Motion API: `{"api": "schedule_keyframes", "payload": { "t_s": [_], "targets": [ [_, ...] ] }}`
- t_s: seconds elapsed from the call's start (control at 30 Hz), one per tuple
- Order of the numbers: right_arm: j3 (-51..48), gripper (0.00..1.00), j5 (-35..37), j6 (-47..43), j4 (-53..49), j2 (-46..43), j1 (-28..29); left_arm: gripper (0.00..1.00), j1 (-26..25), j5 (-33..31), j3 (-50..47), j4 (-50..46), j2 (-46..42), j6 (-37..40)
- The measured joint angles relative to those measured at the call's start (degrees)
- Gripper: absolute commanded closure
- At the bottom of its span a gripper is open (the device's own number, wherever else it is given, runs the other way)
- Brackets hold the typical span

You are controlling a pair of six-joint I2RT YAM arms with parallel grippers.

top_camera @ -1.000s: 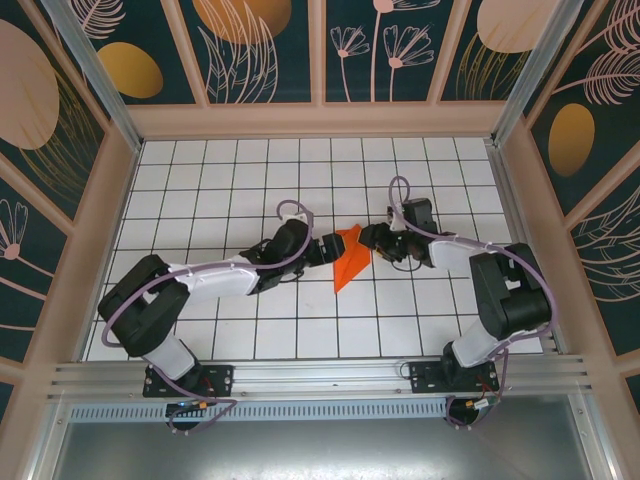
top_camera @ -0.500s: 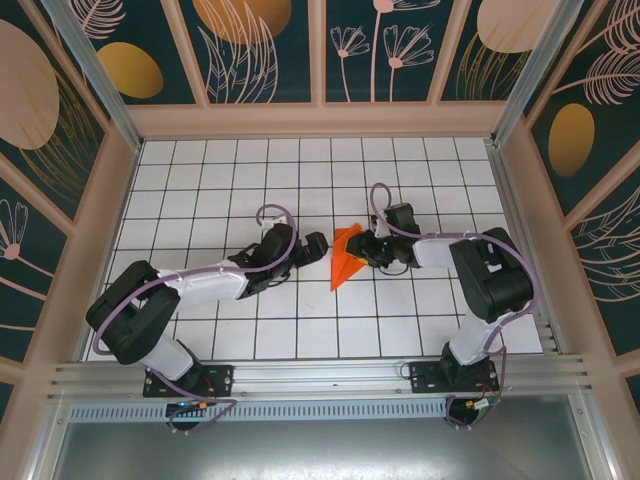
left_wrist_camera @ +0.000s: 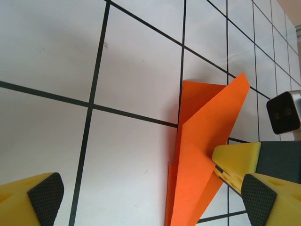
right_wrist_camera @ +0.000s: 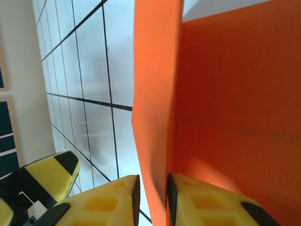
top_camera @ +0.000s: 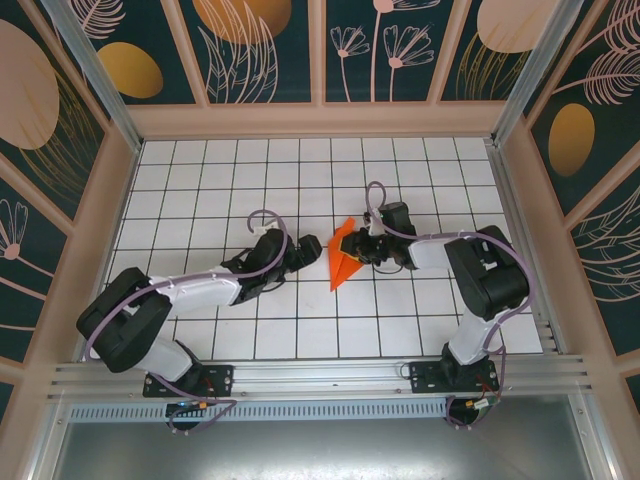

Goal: Fold a paper plane with a square sheet of paper (pick it up from the middle)
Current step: Turn over the paper at the center of the table.

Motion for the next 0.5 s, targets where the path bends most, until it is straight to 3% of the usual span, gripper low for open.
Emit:
{"api": "schedule_keyframes", "payload": {
  "t_s": [0.13, 0.33, 0.5],
  "targets": [
    [0.0, 0.78, 0.0, 0.3, 1.4, 1.6, 0.3, 0.01, 0.4, 1.5, -2.9, 2.6, -2.7, -2.0],
    [0.0, 0.94, 0.1, 0.8, 2.5, 3.1, 0.8, 0.02, 1.1, 5.2, -6.0, 5.9, -5.0, -4.1],
    [-0.1, 0.97, 0.2, 1.5, 2.7, 0.8, 0.7, 0.02, 1.9, 9.5, -8.0, 8.5, -6.6, -5.3]
  ]
}}
